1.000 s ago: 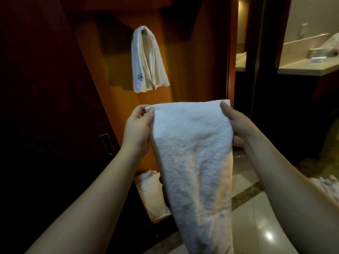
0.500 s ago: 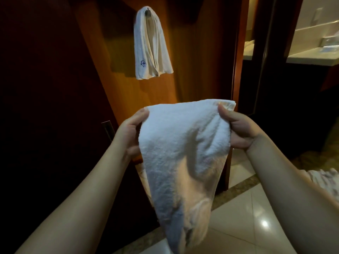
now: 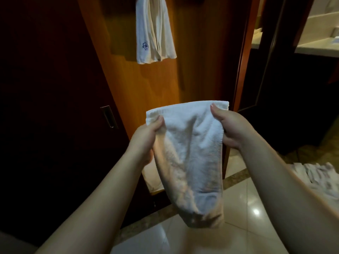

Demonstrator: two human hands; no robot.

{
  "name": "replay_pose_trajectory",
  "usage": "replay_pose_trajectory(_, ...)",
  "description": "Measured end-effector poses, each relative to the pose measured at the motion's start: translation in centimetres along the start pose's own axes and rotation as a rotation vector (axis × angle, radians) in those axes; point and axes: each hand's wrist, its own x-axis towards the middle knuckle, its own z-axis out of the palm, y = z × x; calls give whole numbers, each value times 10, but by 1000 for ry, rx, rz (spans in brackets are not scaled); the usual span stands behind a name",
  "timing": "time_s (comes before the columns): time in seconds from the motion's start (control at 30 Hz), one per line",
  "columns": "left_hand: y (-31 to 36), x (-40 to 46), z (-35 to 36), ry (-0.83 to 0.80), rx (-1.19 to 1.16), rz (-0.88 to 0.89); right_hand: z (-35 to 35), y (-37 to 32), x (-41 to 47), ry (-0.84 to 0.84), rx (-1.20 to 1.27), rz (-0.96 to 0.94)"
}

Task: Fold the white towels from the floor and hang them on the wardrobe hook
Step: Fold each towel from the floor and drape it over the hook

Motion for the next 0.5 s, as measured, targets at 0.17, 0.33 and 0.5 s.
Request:
replay_pose_trajectory(0.17,-22,-32,33,91,33,52,29,38,-31,338,-272,-160)
replay_pose_trajectory(0.33,-40,-61,55,39,176,193,52,64,-65,261,-434,-159)
replay_pose_trajectory(0.5,-40,-70,59,12,234,267,55,61,-72,196,-343,-134)
